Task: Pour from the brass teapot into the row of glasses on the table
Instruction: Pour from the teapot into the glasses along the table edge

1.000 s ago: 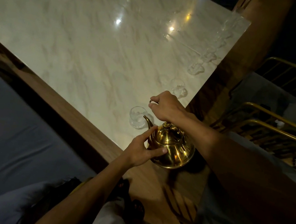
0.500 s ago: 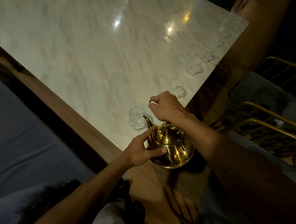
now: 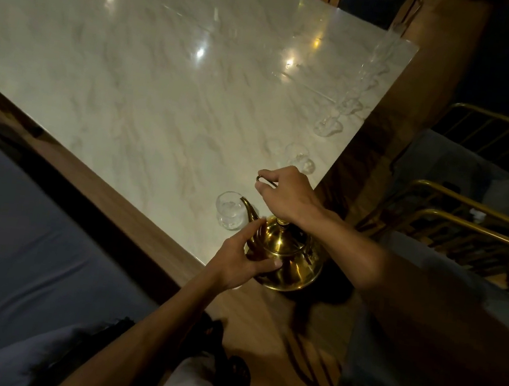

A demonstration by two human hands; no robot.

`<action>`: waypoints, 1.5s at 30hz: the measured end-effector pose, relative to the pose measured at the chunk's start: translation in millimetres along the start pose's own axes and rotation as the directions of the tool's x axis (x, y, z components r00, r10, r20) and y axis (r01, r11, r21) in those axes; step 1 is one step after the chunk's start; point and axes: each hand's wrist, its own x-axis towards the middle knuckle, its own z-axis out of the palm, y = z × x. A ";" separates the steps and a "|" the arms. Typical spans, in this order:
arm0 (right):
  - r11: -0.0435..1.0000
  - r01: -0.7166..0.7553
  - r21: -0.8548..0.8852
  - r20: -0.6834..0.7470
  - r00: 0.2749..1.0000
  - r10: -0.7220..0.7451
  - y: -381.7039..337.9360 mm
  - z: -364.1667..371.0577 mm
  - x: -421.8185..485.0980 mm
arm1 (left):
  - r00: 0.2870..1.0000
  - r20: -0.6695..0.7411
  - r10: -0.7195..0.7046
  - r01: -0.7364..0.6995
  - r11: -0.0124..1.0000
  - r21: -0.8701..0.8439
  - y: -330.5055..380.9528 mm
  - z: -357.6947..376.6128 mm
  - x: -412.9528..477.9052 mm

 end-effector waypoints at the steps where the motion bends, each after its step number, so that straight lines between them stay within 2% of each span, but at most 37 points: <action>1: 1.000 0.007 0.016 -0.011 1.000 -0.007 2.5 -1.3 -2.0 | 1.000 -0.004 0.013 -0.013 1.000 0.016 1.4 1.0 0.7; 7: 0.996 0.060 0.067 -0.087 0.995 -0.054 13.8 -22.0 -14.9 | 0.995 -0.004 0.104 -0.104 0.991 0.082 22.3 4.5 7.8; 13: 0.993 0.103 0.058 -0.175 0.980 -0.091 24.7 -55.5 -20.0 | 0.981 0.090 0.173 -0.187 0.967 0.172 49.8 14.6 30.6; 21: 0.993 0.096 0.071 -0.225 0.971 -0.078 42.5 -92.9 9.2 | 0.986 0.093 0.136 -0.153 0.967 0.204 73.9 28.9 77.2; 31: 0.999 0.050 0.015 -0.161 0.986 -0.047 67.1 -119.7 78.1 | 0.981 0.120 0.153 -0.171 0.973 0.154 84.7 44.0 152.5; 45: 0.994 -0.007 -0.110 -0.018 1.000 0.005 74.8 -133.4 165.6 | 0.993 0.082 0.087 -0.088 0.996 0.014 82.9 53.4 218.4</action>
